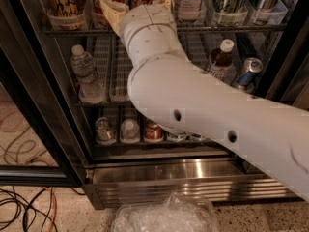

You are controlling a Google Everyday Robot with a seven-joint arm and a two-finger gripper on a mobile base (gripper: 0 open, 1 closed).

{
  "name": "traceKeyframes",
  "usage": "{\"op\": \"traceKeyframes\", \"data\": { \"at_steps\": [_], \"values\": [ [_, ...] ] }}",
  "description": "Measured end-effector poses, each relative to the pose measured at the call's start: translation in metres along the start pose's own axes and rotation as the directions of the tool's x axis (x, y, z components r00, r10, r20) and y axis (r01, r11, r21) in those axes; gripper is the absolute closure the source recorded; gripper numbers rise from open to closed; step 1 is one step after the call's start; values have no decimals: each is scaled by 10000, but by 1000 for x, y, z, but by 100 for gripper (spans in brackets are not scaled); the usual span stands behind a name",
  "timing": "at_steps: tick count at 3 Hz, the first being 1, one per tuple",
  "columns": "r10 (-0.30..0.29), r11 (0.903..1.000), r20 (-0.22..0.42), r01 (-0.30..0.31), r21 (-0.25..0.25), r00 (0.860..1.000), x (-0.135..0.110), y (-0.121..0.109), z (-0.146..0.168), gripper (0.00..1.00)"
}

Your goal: Pick coke can from top shelf of fridge

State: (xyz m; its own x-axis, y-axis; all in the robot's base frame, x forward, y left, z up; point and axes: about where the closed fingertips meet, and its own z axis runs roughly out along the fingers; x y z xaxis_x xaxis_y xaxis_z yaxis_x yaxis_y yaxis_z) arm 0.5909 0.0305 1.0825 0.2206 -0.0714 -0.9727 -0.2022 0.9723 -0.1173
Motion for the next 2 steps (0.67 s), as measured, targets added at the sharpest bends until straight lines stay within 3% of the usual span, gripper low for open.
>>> {"op": "traceKeyframes", "data": {
  "at_steps": [2],
  "values": [
    [-112,9999,-58,112,40,9999,9,0,9,27]
  ]
}}
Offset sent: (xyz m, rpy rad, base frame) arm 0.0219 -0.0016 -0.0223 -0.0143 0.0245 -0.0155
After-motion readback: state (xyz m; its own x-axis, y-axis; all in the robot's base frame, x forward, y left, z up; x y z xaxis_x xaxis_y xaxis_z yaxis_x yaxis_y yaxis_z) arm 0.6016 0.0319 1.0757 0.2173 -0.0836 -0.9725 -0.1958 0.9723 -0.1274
